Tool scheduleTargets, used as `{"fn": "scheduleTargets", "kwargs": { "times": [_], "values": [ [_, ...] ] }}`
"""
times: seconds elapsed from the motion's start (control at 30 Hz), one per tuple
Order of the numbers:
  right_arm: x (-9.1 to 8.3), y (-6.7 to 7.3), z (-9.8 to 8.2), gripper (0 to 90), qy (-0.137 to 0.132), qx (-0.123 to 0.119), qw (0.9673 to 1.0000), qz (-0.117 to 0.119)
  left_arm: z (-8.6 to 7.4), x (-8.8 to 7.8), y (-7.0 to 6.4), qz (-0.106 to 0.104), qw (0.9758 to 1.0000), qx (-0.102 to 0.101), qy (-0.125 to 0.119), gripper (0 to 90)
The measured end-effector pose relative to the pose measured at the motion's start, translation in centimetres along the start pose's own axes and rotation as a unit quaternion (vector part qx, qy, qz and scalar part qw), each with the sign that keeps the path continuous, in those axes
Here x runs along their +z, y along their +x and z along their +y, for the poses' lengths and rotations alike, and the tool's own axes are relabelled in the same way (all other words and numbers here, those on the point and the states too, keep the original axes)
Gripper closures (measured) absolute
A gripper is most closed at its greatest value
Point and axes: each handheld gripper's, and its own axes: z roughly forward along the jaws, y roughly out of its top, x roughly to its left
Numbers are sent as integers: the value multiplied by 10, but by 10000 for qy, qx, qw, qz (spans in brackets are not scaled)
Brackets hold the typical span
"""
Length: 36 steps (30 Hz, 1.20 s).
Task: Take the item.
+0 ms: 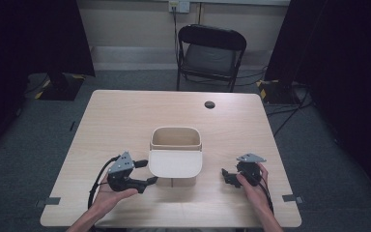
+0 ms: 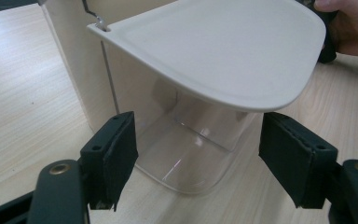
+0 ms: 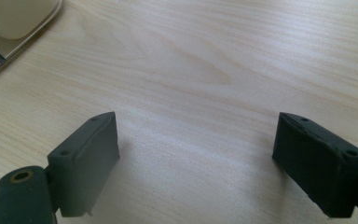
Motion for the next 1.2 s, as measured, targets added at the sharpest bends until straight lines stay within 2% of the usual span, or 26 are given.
{"fn": "scheduleTargets", "kwargs": {
  "times": [0.07, 0.63, 0.67, 0.77, 1.2],
  "values": [
    [0, 0, 0, 136, 0, -1, 10000, 1, 0, 1, -1, -18, 10000, -69, -19, 278],
    [0, 0, 0, 136, -1, 0, 10000, 0, 4, 1, -2, -69, 9999, -34, -153, 287],
    [0, 0, 0, 136, 0, 1, 10000, 0, 5, 0, -2, -48, 9999, 23, -110, 287],
    [0, 0, 0, 136, 0, 0, 10000, 0, 5, 0, -2, -90, 9998, -33, -198, 287],
    [0, 0, 0, 136, 0, 0, 10000, 1, 7, -2, -1, -117, 9996, -83, -254, 253]
  ]
}}
